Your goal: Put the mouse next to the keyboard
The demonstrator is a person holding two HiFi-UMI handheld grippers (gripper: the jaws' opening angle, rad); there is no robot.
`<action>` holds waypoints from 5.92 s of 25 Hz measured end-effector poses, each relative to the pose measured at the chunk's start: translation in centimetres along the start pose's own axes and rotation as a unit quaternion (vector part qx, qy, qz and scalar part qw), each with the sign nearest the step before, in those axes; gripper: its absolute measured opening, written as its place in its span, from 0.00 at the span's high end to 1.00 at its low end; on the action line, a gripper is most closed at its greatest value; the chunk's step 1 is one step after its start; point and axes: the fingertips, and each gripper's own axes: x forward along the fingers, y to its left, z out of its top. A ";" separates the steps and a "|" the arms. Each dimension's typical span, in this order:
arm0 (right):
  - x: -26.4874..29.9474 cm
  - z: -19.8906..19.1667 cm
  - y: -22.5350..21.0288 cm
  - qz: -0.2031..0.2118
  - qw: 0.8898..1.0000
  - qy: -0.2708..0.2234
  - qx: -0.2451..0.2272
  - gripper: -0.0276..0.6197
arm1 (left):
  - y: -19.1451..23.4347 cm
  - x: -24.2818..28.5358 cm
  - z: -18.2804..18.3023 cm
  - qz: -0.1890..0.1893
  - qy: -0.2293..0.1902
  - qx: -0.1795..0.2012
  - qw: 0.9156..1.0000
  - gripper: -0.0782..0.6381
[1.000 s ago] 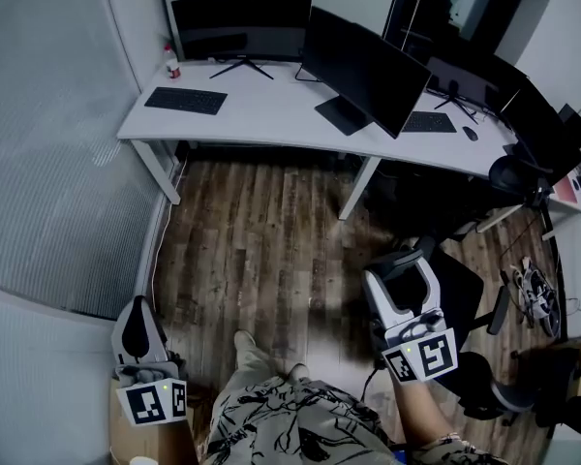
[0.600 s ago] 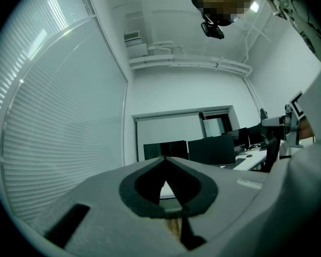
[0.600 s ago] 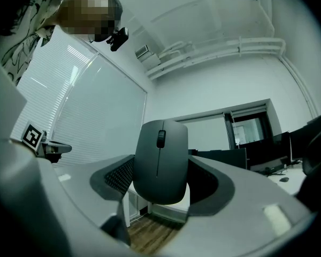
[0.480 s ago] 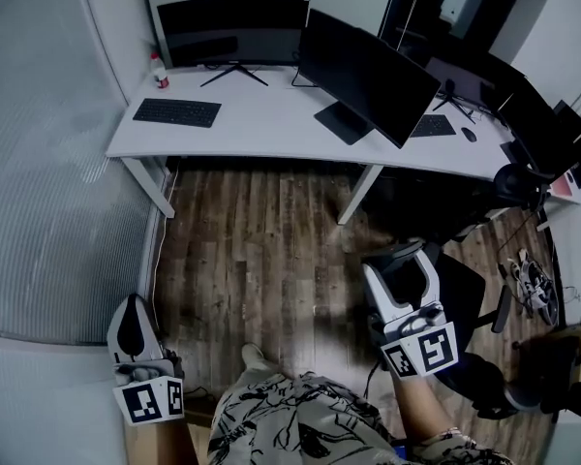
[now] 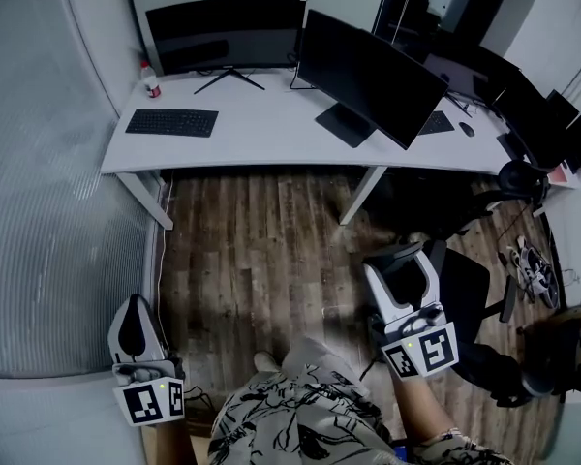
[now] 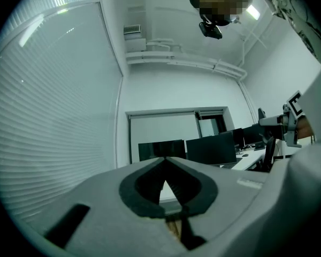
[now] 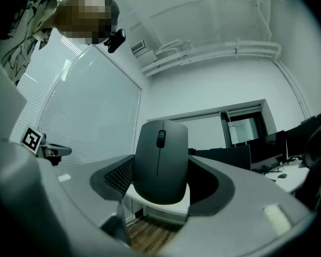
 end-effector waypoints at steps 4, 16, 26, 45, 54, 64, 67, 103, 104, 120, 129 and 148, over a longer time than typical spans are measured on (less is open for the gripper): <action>1.3 -1.0 0.0 -0.007 1.000 0.009 -0.002 0.49 | 0.8 1.5 -1.1 -0.006 0.010 -0.004 1.000 0.90; 10.7 -3.8 -3.2 -0.018 1.000 0.004 0.000 0.49 | 3.1 10.7 -3.0 -0.004 0.015 -0.003 1.000 0.90; 20.6 -4.5 -6.9 -0.002 1.000 0.008 -0.002 0.49 | 5.1 20.1 -2.5 0.013 0.015 0.001 1.000 0.90; 34.8 -7.1 -11.2 0.037 0.999 0.013 -0.002 0.49 | 7.4 31.1 -4.2 0.055 0.020 -0.012 0.998 0.90; 39.3 -7.4 -8.4 -0.001 1.000 0.007 -0.014 0.49 | 13.4 36.2 -5.0 0.019 0.006 -0.014 1.000 0.90; 45.9 -7.5 -3.8 -0.048 0.999 0.003 -0.021 0.49 | 21.3 42.6 -5.7 -0.020 0.001 -0.016 1.000 0.90; 47.7 -7.8 -2.7 -0.054 0.998 0.007 -0.026 0.49 | 23.5 44.0 -6.3 -0.023 0.001 -0.022 0.999 0.90; 58.7 -13.0 -10.5 -0.146 0.989 0.021 -0.011 0.49 | 21.8 66.0 -8.3 -0.140 0.014 -0.007 0.990 0.90; 59.4 -13.0 -11.0 -0.143 0.990 0.016 -0.005 0.49 | 21.5 66.7 -8.1 -0.138 0.014 -0.006 0.990 0.90; 67.2 -25.1 -12.8 -0.115 0.977 0.179 -0.002 0.49 | 20.5 73.7 -9.8 -0.168 0.036 -0.013 0.985 0.90; 69.7 -35.6 -9.5 -0.091 0.954 0.284 0.020 0.49 | 22.3 75.9 -12.7 -0.188 0.067 -0.025 0.980 0.89; 68.3 -52.6 -3.7 -0.029 0.865 0.497 0.066 0.49 | 23.5 76.0 -16.5 -0.194 0.112 -0.027 0.974 0.90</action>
